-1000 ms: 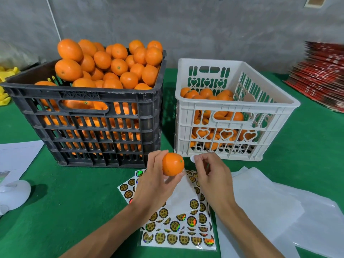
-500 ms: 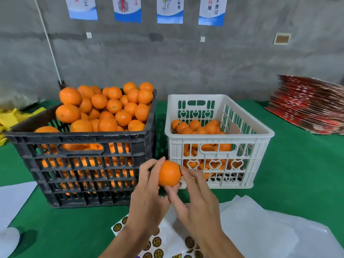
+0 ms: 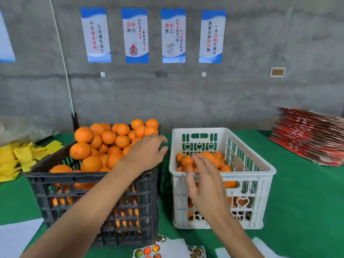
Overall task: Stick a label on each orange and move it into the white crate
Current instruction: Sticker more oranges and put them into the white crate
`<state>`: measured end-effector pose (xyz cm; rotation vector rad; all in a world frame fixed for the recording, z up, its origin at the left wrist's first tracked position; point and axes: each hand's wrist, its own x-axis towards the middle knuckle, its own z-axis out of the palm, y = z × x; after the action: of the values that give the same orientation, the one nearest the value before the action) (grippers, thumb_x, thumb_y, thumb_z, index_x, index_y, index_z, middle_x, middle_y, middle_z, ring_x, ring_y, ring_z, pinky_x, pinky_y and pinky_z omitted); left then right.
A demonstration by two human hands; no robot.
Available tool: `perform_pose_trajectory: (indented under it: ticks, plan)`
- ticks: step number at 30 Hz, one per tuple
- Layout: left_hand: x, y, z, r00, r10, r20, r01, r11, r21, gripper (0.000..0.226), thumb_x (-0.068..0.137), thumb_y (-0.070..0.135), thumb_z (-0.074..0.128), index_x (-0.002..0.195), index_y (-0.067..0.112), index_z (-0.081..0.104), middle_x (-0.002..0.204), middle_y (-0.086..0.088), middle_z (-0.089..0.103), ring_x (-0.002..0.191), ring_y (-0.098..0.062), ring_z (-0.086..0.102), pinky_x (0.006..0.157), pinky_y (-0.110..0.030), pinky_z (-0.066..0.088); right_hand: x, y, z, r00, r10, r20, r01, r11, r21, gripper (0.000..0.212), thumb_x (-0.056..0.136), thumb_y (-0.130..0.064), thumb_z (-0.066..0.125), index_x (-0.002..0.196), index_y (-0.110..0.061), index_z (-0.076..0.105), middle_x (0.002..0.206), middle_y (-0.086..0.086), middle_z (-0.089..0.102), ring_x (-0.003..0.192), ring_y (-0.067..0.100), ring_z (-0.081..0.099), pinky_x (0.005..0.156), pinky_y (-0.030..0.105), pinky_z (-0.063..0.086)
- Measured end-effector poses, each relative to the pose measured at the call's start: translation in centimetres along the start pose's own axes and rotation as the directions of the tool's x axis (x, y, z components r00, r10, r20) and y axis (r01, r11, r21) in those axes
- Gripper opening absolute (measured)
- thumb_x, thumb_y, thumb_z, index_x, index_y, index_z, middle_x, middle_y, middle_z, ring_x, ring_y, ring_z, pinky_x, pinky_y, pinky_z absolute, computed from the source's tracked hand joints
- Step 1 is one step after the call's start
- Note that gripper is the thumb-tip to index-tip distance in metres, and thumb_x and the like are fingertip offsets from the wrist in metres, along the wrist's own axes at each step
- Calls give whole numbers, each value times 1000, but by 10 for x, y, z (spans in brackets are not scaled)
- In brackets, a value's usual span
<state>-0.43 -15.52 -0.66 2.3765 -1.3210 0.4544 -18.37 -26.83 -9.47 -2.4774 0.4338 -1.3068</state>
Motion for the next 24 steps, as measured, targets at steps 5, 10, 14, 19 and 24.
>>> perform_pose_trajectory:
  ticks: [5,10,14,19,24]
  plan:
    - [2,-88,-4,795,-448,409,354,890,286,56,102,42,63,153,24,48,159,-10,44,140,-32,49,109,-42,47,5,0,38,998,-47,33,49,998,-50,43,101,-24,60,140,-8,59,142,6,60,130,24,56,112,41,43]
    - [10,-118,5,616,-467,634,556,828,69,64,92,35,79,148,28,49,145,-10,50,122,-32,63,97,-45,59,-1,13,69,968,-236,-82,207,943,-260,37,94,-29,62,124,-10,72,122,5,71,112,23,64,104,40,41]
    - [14,-113,14,451,-400,798,400,890,219,41,100,20,70,139,11,63,131,-9,66,113,-30,66,99,-46,57,-1,24,82,954,-270,-132,225,933,-283,32,97,-30,60,121,-12,71,119,3,70,109,24,62,101,43,45]
    - [14,-118,11,650,-414,637,444,888,124,35,94,7,71,128,13,64,130,-17,63,107,-36,67,95,-53,60,-1,22,82,952,-277,-132,231,930,-286,27,97,-30,61,116,-13,71,113,3,69,103,25,62,98,41,43]
    - [-5,-64,-18,979,-102,-178,32,932,-361,45,75,27,81,112,32,57,117,-1,58,112,-12,58,90,-21,46,4,0,58,994,-109,-17,109,994,5,42,101,-40,60,136,-18,61,133,-5,63,121,16,57,106,31,37]
